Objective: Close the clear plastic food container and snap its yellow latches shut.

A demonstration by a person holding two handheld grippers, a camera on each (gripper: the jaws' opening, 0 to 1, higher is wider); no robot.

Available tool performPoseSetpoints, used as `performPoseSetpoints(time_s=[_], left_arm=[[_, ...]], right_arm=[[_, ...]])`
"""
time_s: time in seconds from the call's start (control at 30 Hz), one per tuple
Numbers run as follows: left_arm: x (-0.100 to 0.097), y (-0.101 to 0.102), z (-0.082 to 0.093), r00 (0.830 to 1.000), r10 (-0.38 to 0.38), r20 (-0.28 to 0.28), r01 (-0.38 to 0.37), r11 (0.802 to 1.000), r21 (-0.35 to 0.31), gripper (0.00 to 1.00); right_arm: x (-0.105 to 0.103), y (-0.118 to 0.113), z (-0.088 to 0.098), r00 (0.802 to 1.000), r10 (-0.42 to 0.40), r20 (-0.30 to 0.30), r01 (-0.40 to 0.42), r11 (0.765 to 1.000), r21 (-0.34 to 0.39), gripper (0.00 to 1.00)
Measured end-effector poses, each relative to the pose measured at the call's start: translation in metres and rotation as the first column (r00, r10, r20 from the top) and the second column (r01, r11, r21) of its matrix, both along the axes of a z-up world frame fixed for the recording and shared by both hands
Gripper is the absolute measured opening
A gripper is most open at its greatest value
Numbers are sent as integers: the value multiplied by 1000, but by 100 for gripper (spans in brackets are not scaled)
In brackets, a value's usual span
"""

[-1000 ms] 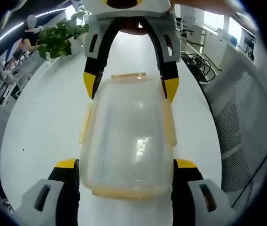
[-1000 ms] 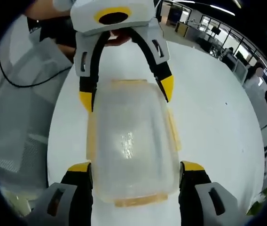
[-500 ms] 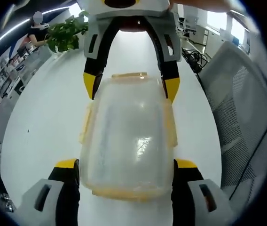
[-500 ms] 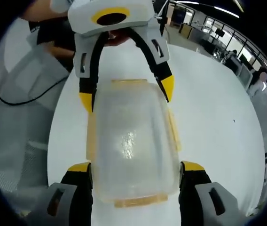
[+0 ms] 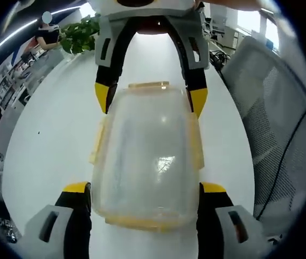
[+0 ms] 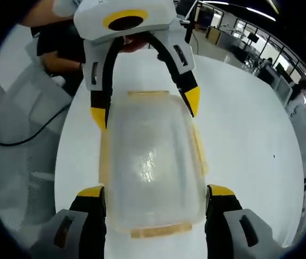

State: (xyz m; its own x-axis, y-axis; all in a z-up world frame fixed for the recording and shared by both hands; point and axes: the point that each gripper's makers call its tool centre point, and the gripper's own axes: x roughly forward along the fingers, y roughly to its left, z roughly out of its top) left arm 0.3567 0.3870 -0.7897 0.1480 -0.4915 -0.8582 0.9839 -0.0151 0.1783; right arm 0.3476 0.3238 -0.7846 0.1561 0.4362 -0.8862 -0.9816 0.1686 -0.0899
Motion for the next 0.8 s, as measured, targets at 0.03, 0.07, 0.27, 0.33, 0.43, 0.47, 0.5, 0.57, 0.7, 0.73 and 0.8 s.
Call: performPoseSetpoints(time_s=[0.03,0.07,0.27,0.33,0.43,0.47,0.5,0.57,0.7,0.73,0.8], left_arm=[[0,3,0,1000,0,1,0,1000,1,81],[1,4,0,1000,1,1,-1,1000,0,81],[0,9,1,1000,1,1,-1,1000,-6,81],[1,9,2,1000,0,1,0,1000,-6,81],[2,9,2,1000,4,2,-4,1000,-5,81],[3,10,2,1000,4,2,-4,1000,-4,81],[4,10,2,1000,4,2,-4,1000,-4,81],[5,10,2,1000,5,3,-5,1000,-4,81],[10,8,2,1000,7,4,-7,1000,-7,81],[11,8,2,1000,7,4,-7,1000,-8,81],[13,7,2,1000,8,5,-8,1000,-8,82]], right_arm=[[0,2,0,1000,0,0,0,1000,1,76],[0,4,1,1000,0,0,0,1000,1,76],[0,8,1,1000,1,1,-1,1000,-1,76],[0,8,2,1000,4,1,-4,1000,-2,76],[3,9,2,1000,7,2,-7,1000,-3,76],[3,9,2,1000,7,2,-7,1000,-5,76],[4,9,1,1000,7,2,-7,1000,-7,76],[6,9,1,1000,8,2,-8,1000,-8,76],[11,7,2,1000,8,3,-8,1000,-6,76],[12,7,2,1000,8,3,-8,1000,-6,76],[14,6,2,1000,9,4,-8,1000,-5,76]])
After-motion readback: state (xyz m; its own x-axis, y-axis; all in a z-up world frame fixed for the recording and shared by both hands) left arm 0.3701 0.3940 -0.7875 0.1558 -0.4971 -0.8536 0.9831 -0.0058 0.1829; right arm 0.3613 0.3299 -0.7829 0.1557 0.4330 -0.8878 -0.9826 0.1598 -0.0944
